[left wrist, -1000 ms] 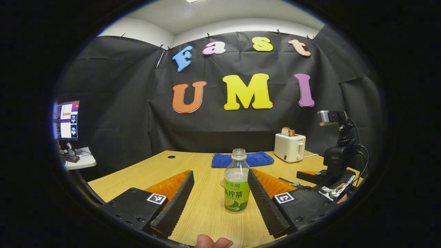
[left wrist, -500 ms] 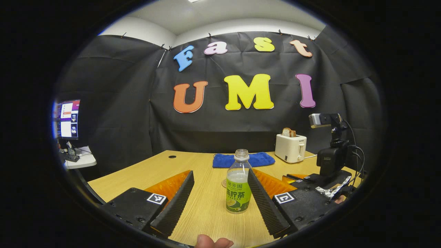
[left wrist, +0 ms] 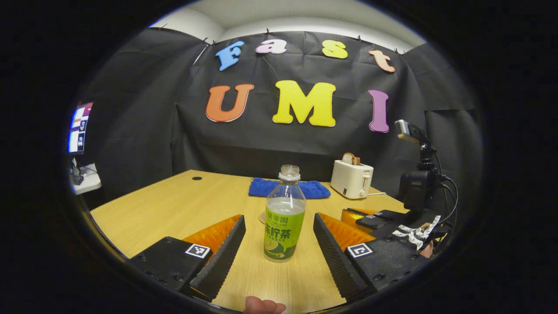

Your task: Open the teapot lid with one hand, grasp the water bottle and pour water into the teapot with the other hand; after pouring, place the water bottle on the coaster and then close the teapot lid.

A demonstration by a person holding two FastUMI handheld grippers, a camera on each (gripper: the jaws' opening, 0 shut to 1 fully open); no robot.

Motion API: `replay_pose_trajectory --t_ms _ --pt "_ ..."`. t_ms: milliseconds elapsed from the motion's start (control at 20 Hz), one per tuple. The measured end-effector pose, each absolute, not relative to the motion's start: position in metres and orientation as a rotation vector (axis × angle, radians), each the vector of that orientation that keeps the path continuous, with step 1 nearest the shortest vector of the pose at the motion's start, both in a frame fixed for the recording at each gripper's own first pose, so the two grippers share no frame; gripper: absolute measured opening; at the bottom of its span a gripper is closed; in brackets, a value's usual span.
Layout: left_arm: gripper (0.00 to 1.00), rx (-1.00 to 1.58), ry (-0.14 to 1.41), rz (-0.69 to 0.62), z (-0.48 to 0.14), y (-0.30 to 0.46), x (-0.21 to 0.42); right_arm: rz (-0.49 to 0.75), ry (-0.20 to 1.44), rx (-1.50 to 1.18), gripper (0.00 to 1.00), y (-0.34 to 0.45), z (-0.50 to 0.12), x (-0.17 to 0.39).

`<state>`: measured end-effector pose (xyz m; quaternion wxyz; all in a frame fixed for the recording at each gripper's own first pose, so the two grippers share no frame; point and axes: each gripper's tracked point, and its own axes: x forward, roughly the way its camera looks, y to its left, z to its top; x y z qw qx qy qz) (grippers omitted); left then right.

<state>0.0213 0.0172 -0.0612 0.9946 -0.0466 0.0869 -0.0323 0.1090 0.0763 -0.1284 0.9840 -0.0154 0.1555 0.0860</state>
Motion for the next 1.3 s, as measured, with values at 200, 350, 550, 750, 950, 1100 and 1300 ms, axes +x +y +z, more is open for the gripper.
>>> replay_pose_trajectory --t_ms 200,350,550,750,950,1100,1300 --pt "0.98 -0.059 0.219 -0.059 -0.08 0.018 0.031 0.187 0.276 -0.029 0.0 0.072 -0.104 0.102" --pt "0.98 -0.053 0.263 -0.075 -0.097 0.012 0.04 0.19 0.258 -0.036 0.0 0.064 -0.092 0.092" --pt "0.98 -0.047 0.297 -0.073 -0.111 0.011 0.052 0.18 0.239 -0.044 0.0 0.052 -0.081 0.079" --pt "0.98 -0.062 0.311 -0.07 -0.12 0.007 0.061 0.174 0.259 -0.044 0.0 0.043 -0.083 0.071" --pt "0.98 -0.037 0.328 -0.054 -0.128 0.007 0.07 0.169 0.27 -0.048 0.0 0.036 -0.086 0.066" --pt "0.98 -0.037 0.343 -0.065 -0.133 0.005 0.074 0.164 0.265 -0.057 0.0 0.032 -0.083 0.065" --pt "0.86 -0.024 0.351 -0.062 -0.133 0.007 0.075 0.165 0.261 -0.055 0.0 0.029 -0.081 0.065"
